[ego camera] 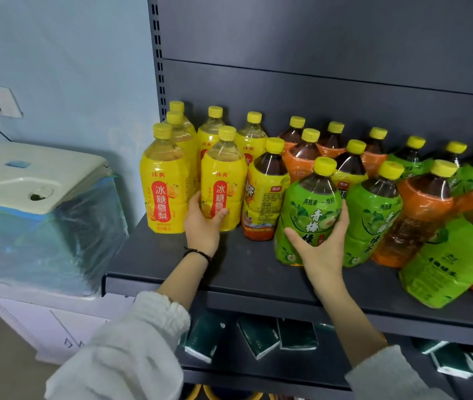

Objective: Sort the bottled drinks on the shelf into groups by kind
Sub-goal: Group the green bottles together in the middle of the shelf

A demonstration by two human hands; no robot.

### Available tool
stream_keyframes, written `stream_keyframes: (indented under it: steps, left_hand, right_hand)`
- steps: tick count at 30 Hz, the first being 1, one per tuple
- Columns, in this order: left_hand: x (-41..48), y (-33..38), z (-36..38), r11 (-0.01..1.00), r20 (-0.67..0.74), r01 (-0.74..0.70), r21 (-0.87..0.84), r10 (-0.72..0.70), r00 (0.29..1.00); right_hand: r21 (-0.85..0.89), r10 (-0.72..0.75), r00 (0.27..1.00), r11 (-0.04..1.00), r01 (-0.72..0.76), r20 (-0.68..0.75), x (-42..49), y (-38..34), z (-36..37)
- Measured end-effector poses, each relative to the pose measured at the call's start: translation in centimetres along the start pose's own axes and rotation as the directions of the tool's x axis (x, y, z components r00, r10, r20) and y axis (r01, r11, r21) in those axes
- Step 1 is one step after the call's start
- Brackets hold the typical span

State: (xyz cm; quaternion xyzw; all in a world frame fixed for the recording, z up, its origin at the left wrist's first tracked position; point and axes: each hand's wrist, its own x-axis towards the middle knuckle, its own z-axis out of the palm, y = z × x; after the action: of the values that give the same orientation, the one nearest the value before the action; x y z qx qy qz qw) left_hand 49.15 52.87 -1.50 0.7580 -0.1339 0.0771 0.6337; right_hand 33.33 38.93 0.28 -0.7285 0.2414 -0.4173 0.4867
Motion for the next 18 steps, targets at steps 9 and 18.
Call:
stream_keyframes:
  steps: [9,18]
  left_hand:
    - [4.7,-1.0,1.8,0.997,0.164,0.052,0.055,-0.06,0.985]
    - [-1.2,0.4,2.7,0.998,0.044,0.043,-0.044,-0.041,0.998]
  right_hand:
    - [0.054,0.043,0.998,0.998,-0.045,0.051,0.9,0.9,-0.3]
    - [0.115,0.063,0.993,0.99,-0.075,0.104,1.3,1.5,-0.4]
